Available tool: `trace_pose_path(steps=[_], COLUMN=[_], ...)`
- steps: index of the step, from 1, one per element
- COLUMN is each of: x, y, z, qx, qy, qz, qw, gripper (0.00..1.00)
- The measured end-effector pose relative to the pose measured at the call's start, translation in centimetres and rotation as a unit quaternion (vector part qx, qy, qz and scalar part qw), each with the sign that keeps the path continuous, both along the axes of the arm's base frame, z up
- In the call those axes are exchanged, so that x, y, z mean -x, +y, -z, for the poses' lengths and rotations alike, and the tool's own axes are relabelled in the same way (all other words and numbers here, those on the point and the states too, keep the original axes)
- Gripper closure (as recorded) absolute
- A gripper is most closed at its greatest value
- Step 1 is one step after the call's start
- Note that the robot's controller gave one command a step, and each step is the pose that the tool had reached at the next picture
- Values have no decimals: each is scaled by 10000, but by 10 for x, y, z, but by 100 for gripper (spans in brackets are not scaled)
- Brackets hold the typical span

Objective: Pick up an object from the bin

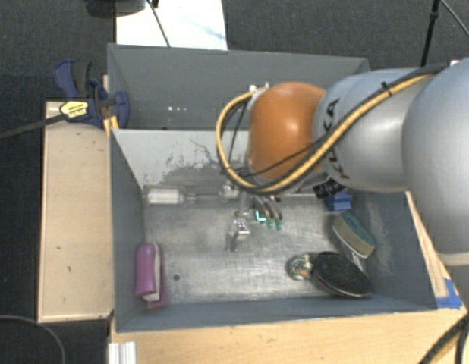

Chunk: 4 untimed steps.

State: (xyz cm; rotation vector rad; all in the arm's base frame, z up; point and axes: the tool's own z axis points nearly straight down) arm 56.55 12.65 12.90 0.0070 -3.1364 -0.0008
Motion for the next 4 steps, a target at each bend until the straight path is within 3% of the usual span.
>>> trace_pose_path(steps=[1, 2, 3, 4], x=[-24, -14, 45, 82], y=[-77, -135, -222, -212], z=[15, 32, -12, 56], qx=[17, 12, 14, 13], qy=[-47, -26, -30, -142], qz=[-437, 251, -1313, -1139], qw=[9990, 9997, 9913, 9934], gripper=[0, 0, 0, 0])
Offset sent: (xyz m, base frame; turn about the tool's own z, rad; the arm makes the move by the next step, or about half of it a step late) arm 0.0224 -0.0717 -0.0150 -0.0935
